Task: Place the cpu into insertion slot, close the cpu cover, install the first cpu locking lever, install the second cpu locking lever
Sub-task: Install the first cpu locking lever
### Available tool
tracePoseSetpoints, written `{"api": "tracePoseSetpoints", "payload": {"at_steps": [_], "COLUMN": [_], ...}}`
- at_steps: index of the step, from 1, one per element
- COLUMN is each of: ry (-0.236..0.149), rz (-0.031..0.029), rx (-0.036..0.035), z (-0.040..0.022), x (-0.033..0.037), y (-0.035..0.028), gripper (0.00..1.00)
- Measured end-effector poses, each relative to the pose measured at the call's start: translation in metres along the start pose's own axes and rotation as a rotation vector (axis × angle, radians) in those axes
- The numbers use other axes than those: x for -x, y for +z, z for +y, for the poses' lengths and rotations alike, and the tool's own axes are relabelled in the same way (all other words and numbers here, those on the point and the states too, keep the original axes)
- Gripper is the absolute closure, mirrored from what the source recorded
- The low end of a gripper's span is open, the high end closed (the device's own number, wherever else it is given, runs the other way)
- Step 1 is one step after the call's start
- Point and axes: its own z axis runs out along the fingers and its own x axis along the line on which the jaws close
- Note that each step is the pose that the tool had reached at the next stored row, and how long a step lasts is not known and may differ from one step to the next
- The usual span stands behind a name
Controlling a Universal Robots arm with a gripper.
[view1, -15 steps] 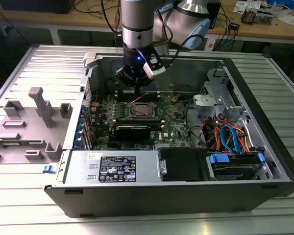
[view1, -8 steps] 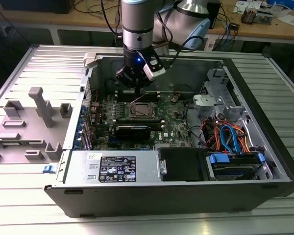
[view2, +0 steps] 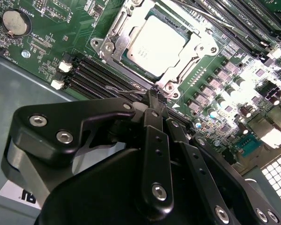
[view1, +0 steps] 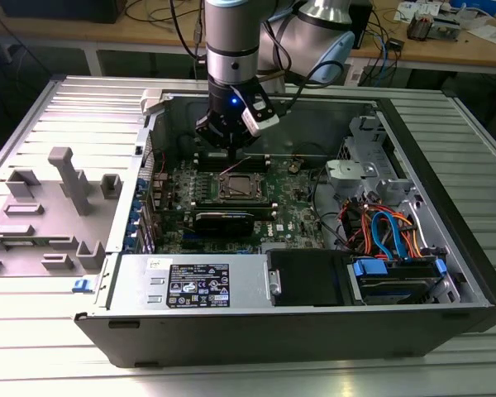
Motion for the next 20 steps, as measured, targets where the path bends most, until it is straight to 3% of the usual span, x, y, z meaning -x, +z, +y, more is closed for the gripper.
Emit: {"api": "tracePoseSetpoints", "payload": {"at_steps": [12, 20], "ry": [0.000, 0.000], "rz": [-0.0001, -0.0010], "rx": [0.0012, 0.0130], "z": [0.0064, 0.0061], "x": [0.0039, 0.0086], "y": [0.0071, 0.0101], "gripper": [0.89, 0.89]}}
